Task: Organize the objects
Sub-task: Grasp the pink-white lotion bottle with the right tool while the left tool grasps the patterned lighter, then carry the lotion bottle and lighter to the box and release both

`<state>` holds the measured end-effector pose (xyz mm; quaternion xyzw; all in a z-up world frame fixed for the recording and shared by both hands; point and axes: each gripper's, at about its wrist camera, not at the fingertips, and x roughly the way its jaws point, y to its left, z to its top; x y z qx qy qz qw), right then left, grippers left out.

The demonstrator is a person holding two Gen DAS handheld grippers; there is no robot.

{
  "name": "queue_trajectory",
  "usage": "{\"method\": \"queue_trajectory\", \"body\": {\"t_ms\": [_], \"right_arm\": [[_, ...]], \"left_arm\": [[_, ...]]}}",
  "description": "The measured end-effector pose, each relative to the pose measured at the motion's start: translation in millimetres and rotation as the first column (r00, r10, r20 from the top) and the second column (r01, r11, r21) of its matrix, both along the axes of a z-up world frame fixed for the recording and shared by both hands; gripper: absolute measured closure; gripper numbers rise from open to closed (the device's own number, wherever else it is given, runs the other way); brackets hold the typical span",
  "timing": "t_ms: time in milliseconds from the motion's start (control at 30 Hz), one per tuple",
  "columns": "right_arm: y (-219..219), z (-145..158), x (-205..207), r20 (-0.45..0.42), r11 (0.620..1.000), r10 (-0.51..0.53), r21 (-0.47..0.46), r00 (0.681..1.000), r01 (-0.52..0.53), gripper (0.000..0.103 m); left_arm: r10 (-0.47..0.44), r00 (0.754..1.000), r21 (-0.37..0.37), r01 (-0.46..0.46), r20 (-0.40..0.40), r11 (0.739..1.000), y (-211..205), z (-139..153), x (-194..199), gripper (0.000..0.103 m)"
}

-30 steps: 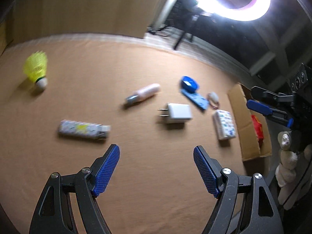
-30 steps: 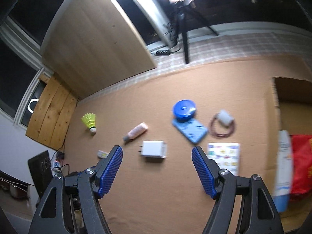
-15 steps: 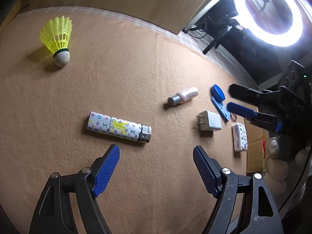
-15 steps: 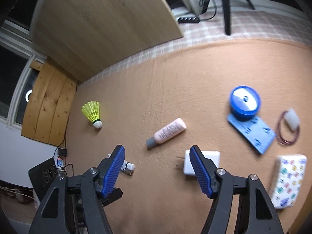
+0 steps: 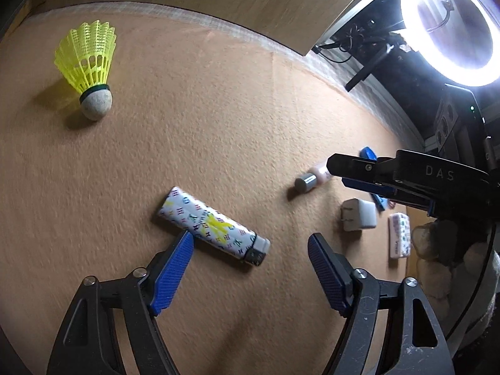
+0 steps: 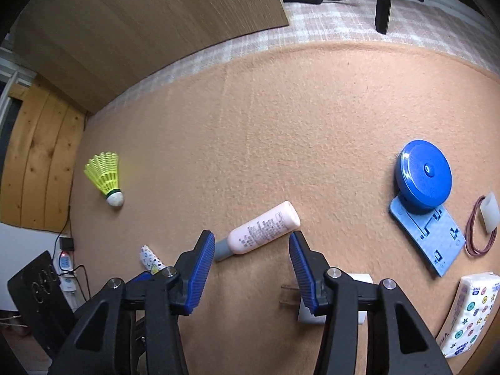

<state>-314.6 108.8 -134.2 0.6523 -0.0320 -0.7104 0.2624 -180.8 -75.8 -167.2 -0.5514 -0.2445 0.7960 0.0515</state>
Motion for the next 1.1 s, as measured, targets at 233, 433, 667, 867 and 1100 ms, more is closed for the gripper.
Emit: {"method": "queue_trajectory", "body": {"t_ms": [233, 433, 667, 867, 1100], "right_arm": [[-11, -11, -4, -0.021, 0.998, 0.021, 0.054, 1.000, -0.020, 0.062], [-22, -9, -1, -0.087, 0.992, 0.083, 0.104, 0.993, -0.074, 0.071], [-24, -10, 7, -0.125, 0.982, 0.146, 0.134, 0.981, -0.129, 0.084], [-23, -11, 17, -0.149, 0.982, 0.170, 0.114, 0.974, -0.154, 0.084], [-13, -11, 30, -0.133, 0.987, 0.158, 0.052, 0.979, -0.152, 0.084]], "left_arm": [[-0.040, 0.999, -0.095, 0.041, 0.011, 0.995, 14, 0, -16, 0.034], [-0.056, 0.998, -0.193, 0.059, 0.017, 0.979, 22, 1, -23, 0.047], [-0.065, 0.998, -0.259, 0.064, 0.006, 0.964, 21, 2, -25, 0.069], [-0.059, 0.998, -0.250, 0.057, -0.003, 0.967, 14, 1, -24, 0.079], [-0.019, 1.000, -0.178, 0.018, -0.004, 0.984, 2, -1, -14, 0.080]]}}
